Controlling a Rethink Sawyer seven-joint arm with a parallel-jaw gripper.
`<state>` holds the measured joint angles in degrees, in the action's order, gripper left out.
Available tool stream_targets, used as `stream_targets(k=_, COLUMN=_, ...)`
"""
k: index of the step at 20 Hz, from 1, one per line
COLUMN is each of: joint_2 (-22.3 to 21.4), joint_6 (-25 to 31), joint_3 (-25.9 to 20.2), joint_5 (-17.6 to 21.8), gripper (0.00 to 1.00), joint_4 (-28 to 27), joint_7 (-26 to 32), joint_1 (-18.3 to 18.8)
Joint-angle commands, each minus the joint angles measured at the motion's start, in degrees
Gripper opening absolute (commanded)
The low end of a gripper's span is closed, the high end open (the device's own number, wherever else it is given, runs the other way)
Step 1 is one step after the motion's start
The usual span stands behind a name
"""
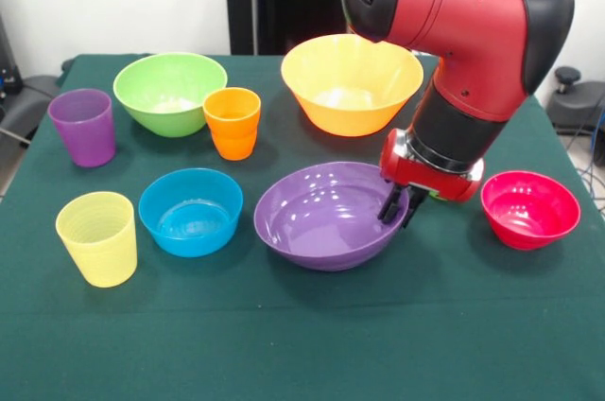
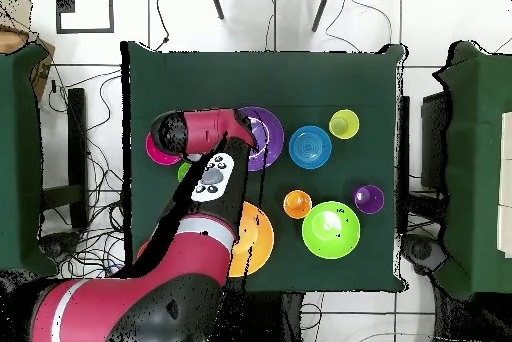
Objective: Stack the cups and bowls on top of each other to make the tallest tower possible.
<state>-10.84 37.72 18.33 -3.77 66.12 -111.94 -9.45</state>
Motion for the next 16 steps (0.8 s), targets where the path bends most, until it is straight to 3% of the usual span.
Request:
stream_targets(k=1, joint_2=1.8, joint_6=-2.2, joint_3=-6.2, joint_5=0.5, gripper=0.0, joint_4=1.5, joint_7=-5.5, joint_1=0.1)
stream_targets(k=16, joint_2=0.3, joint_6=-4.6, joint_3=-6.8, joint_5=1.3, gripper=0.0, joint_4=3.4, joint_7=-4.1, joint_1=0.5)
